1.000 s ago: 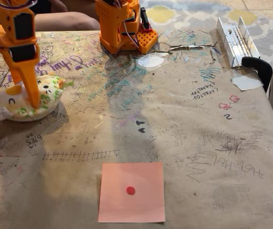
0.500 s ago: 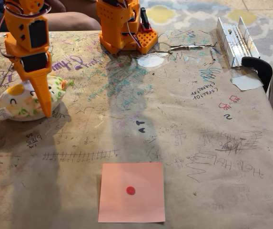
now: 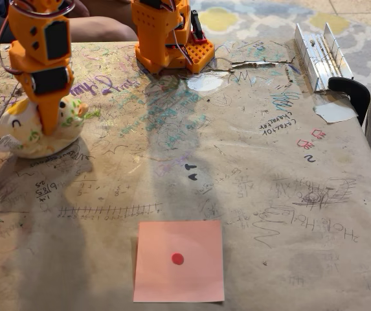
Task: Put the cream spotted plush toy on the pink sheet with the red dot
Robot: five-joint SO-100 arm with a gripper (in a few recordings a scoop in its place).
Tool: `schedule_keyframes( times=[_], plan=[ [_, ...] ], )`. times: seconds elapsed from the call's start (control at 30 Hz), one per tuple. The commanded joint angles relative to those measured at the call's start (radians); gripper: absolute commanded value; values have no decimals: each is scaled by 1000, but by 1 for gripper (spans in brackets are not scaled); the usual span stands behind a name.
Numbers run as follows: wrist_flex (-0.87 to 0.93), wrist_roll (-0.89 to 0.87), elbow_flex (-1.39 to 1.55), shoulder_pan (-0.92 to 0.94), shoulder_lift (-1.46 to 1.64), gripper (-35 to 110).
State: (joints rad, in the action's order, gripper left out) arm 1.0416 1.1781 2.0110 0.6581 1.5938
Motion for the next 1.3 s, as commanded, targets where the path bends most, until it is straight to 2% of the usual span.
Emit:
schedule_keyframes(
  times=[0.0,0.17,0.33,0.47,0.57,0.73,1.0,1.1,1.2,1.27],
  plan=[
    [18,-149,63,-121,249,0],
    [35,-451,252,-368,729,0],
    [235,-724,287,-589,1189,0],
    [362,-816,282,-681,1572,0],
    [425,-844,253,-690,1738,0],
    [465,-879,164,-704,1782,0],
    [598,-936,-229,-870,1781,0],
    [612,-927,-270,-905,1781,0],
    [456,-902,-64,-851,1776,0],
    [202,-894,133,-742,1671,0]
  ],
)
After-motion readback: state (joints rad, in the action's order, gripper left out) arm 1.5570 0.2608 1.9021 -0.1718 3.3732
